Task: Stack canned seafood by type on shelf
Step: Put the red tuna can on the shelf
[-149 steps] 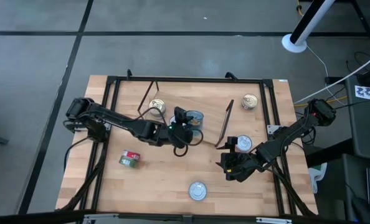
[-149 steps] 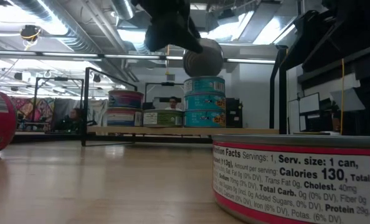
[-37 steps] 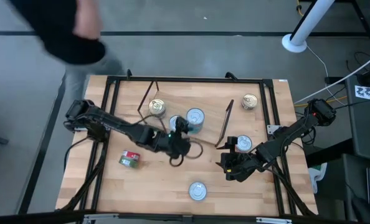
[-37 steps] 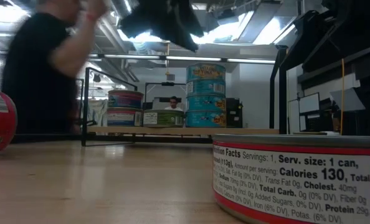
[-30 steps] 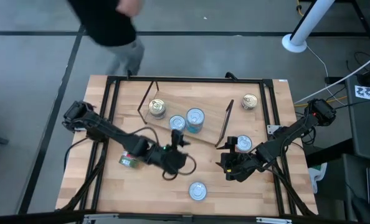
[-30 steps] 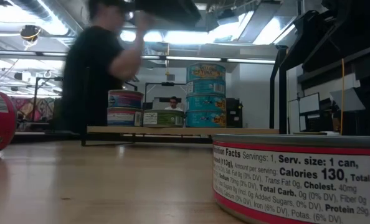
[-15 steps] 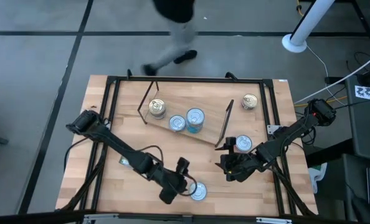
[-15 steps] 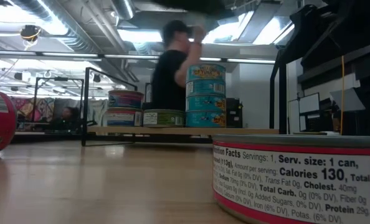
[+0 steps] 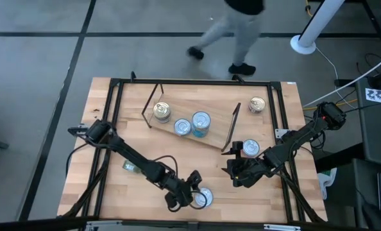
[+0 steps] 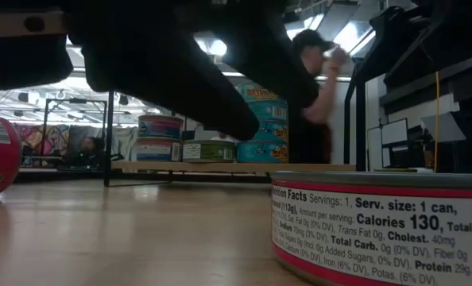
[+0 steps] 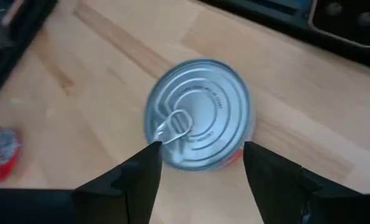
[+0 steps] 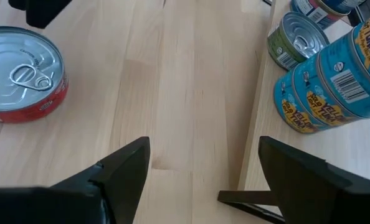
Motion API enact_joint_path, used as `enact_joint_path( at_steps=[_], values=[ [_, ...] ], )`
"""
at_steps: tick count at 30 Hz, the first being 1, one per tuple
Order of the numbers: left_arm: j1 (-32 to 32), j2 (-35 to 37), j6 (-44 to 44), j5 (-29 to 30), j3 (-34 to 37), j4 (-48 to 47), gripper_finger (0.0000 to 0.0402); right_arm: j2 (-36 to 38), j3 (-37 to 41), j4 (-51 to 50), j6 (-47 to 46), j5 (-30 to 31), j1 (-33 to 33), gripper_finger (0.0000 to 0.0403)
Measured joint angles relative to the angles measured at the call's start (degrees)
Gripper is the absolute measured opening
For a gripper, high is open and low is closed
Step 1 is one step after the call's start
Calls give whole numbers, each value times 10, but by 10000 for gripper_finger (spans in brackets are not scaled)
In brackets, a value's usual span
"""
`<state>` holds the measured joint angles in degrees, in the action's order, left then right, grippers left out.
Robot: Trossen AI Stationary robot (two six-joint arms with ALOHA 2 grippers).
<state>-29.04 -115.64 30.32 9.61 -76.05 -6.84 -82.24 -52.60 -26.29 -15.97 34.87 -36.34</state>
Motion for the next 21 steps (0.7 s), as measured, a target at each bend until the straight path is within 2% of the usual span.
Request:
enact_joint_path(
  at_steps=[4,13,21],
  values=[
    [10,-4,-1,-51,0,3,199,0,0,0,0,-7,0,300],
    [23,-5,17,-84,0,2,174,0,0,0,0,-20,0,300],
    [33,-19,74,-104,0,3,166,0,0,0,0,-21,0,300]
  ],
)
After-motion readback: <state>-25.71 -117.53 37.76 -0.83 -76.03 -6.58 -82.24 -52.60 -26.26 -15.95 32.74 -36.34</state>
